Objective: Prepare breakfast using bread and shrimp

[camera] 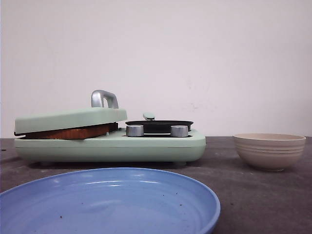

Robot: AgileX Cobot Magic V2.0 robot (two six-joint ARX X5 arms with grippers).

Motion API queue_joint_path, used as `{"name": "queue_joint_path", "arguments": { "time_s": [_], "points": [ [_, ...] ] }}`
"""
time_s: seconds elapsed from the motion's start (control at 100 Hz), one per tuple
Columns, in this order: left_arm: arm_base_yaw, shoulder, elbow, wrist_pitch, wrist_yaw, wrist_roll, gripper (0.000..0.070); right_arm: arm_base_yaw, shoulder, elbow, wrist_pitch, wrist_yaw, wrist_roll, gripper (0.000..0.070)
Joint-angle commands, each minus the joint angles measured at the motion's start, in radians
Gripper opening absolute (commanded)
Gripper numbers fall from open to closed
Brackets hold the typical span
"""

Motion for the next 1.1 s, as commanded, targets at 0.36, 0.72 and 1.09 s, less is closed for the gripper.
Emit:
{"name": "queue_joint_path", "arguments": {
  "time_s": [0.36,0.72,1.09],
  "points": [
    [0.003,-0.001,-0.018,-0.003,0.004,-0.003,0.0004,-0.258,-0.157,-0.352,0.054,0.104,-0.037,0.0000],
    [0.003,-0.001,-0.018,-0.003,0.004,-0.003,0.0004,-0.291,-0.259,-0.497,0.068,0.104,-0.052,0.0000],
    [0.003,-0.001,-0.018,-0.003,0.004,-0.003,0.0004,-0.291,-0.272,-0.539,0.110,0.195,-0.056,0.0000]
  ]
}}
